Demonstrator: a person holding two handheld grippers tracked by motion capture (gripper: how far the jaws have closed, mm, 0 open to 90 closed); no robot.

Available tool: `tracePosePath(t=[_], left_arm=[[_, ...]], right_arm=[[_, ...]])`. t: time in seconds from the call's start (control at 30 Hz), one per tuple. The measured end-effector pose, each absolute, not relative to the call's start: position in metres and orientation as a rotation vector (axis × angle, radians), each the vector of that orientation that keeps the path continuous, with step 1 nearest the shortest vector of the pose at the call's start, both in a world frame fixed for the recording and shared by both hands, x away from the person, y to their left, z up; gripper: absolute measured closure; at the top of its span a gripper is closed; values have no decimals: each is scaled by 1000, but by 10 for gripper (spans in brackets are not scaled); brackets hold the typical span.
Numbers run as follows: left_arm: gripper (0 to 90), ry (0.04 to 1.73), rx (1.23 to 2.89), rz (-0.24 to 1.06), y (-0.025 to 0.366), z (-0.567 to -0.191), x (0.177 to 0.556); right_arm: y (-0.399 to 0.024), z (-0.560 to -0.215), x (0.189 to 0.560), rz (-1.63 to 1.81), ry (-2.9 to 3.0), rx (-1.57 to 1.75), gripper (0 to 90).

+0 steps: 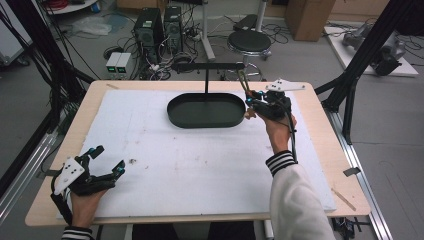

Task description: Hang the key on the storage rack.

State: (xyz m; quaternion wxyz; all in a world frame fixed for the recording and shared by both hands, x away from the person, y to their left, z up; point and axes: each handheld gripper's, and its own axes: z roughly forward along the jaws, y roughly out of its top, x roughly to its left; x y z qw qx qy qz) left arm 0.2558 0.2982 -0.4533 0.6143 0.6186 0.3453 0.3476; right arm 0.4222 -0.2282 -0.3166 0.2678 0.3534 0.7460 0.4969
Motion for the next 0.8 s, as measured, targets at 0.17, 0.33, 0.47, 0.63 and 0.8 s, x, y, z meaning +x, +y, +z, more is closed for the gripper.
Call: tracePosePath(t=[0.17,0.33,0.47,0.63,0.8], left_arm=[[92,796,1426,801,298,-453,256],[92,797,1424,800,298,-453,256],[92,796,1425,801,298,-453,256],[92,796,1425,801,298,-453,256],[92,796,1425,801,298,-453,256]], right_arm=[[-223,-314,432,1330,2005,961,724],[-219,-312,440,1319,1995,977,724],[-216,-313,447,1301,1981,984,724],[-214,-317,456,1282,1970,1005,724],[-213,-323,462,1266,1967,1035,724]])
